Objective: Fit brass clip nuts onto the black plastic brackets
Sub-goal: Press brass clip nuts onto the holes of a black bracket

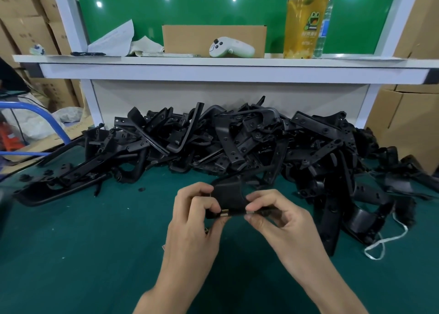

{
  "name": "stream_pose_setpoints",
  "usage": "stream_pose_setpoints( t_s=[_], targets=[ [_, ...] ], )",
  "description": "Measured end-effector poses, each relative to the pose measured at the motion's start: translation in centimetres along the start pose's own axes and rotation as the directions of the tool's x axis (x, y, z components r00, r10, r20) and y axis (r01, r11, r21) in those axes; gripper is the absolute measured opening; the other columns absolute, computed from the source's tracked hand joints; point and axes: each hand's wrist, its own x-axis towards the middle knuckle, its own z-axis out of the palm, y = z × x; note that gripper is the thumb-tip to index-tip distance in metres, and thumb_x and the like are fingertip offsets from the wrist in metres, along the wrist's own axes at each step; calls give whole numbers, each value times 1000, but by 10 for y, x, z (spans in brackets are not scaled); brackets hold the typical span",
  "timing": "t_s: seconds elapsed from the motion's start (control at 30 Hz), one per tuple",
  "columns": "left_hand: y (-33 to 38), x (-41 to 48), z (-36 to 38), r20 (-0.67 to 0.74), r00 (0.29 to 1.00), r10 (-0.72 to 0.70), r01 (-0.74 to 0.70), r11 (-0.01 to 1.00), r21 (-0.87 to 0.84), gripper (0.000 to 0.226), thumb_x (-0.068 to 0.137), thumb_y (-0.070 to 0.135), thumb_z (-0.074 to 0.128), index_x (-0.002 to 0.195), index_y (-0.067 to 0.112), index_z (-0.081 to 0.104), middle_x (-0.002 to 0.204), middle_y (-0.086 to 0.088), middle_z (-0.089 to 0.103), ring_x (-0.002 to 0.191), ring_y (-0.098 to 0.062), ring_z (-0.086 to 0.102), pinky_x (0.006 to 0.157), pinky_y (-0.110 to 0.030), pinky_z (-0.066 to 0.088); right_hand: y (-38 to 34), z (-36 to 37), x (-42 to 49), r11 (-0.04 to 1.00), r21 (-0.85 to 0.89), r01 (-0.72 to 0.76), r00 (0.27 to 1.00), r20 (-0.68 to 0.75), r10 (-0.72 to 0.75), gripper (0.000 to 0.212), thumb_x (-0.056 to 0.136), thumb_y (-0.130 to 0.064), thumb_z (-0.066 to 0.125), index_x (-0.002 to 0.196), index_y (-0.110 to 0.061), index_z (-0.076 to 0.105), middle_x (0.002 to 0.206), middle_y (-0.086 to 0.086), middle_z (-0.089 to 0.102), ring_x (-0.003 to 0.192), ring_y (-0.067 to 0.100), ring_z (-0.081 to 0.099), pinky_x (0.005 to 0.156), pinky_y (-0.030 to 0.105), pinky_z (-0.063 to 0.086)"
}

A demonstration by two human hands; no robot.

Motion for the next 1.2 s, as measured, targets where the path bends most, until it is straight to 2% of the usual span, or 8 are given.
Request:
stream_pose_setpoints(
  t_s=[0.07,0.23,0.4,0.6,0.8,0.93,1.07,1.2],
  targets=[
    [-2,-2,1,6,1000,13,-13,1000,28,32,81,16,72,95,28,45,122,23,36,109,2,49,54,-28,50,1,1,0,1000,-13,-8,1000,-5,8,23,86,-11,76,85,-35,72,109,-16,70,103,5,66,87,24,47],
    [-3,-3,1,11,1000,26,-26,999,35,30,81,16,70,95,28,46,124,20,36,112,0,48,57,-26,50,4,3,-1,1000,-26,11,1000,-26,-12,26,86,-8,76,84,-33,72,107,-15,71,99,5,67,83,13,48],
    [-2,-2,1,-3,999,43,-43,998,49,32,80,15,71,94,27,45,125,20,35,113,-1,47,60,-26,51,3,3,-1,1000,-22,16,1000,-22,-16,23,86,-10,75,85,-33,72,107,-15,71,100,5,67,83,12,47],
    [0,2,1,-25,999,42,-43,998,-43,26,92,38,65,110,24,51,121,16,49,113,-6,52,91,-13,42,-1,2,-4,999,-35,7,999,-45,-9,21,86,-36,74,104,-45,70,104,-16,72,98,6,67,85,23,49],
    [2,1,0,-4,1000,-7,7,996,-85,33,93,40,65,119,27,51,113,23,49,107,0,51,90,-9,38,-3,3,-5,989,-124,78,994,-65,-87,29,83,-46,75,110,-52,65,101,-23,70,98,0,63,77,8,45],
    [9,2,-4,35,998,-61,64,992,-111,36,93,59,55,124,41,50,108,24,51,102,-2,53,84,-7,39,-4,5,-3,991,-87,101,992,-69,-107,29,83,-44,76,109,-50,64,107,-24,69,105,-3,63,81,7,45],
    [16,0,-9,113,986,-123,141,976,-169,30,91,66,52,119,57,46,106,23,54,104,-6,55,69,-9,43,-9,1,-5,997,-32,63,998,-11,-64,29,84,-47,73,111,-48,61,102,-15,72,94,6,69,80,19,53],
    [24,-5,-12,168,983,-71,99,981,-168,23,96,64,48,116,55,46,107,22,57,101,-11,58,72,-15,43,-15,-6,-15,995,-92,45,999,12,-44,25,89,-49,69,111,-49,58,88,6,70,81,36,64,68,45,51]
  ],
)
